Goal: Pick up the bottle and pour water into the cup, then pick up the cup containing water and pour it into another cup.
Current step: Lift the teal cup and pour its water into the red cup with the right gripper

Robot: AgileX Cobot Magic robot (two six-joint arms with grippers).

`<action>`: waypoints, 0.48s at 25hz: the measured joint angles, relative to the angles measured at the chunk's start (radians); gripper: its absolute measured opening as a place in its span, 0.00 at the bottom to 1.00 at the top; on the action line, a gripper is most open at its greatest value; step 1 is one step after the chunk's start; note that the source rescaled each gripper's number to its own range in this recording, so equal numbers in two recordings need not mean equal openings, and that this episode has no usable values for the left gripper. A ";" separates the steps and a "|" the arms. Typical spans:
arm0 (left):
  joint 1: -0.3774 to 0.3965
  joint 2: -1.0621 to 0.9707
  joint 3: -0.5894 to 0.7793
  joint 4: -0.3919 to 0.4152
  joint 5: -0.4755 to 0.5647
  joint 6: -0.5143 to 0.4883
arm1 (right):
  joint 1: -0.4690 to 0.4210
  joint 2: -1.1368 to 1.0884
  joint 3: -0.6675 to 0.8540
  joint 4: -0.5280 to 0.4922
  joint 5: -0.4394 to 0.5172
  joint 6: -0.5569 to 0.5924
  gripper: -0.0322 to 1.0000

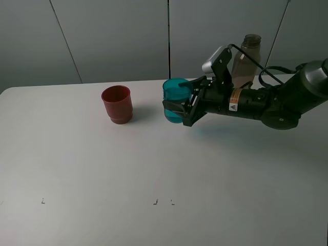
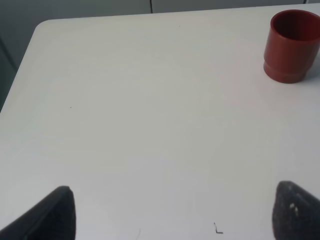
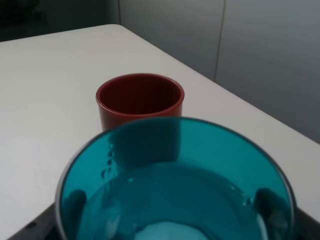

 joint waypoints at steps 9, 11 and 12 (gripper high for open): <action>0.000 0.000 0.000 0.000 0.000 0.000 | 0.111 0.000 -0.174 0.067 0.337 0.100 0.17; 0.000 0.000 0.000 0.000 0.000 0.000 | 0.118 0.000 -0.219 0.069 0.353 0.120 0.17; 0.000 0.000 0.000 0.000 0.000 0.000 | 0.122 0.000 -0.236 0.074 0.359 0.131 0.17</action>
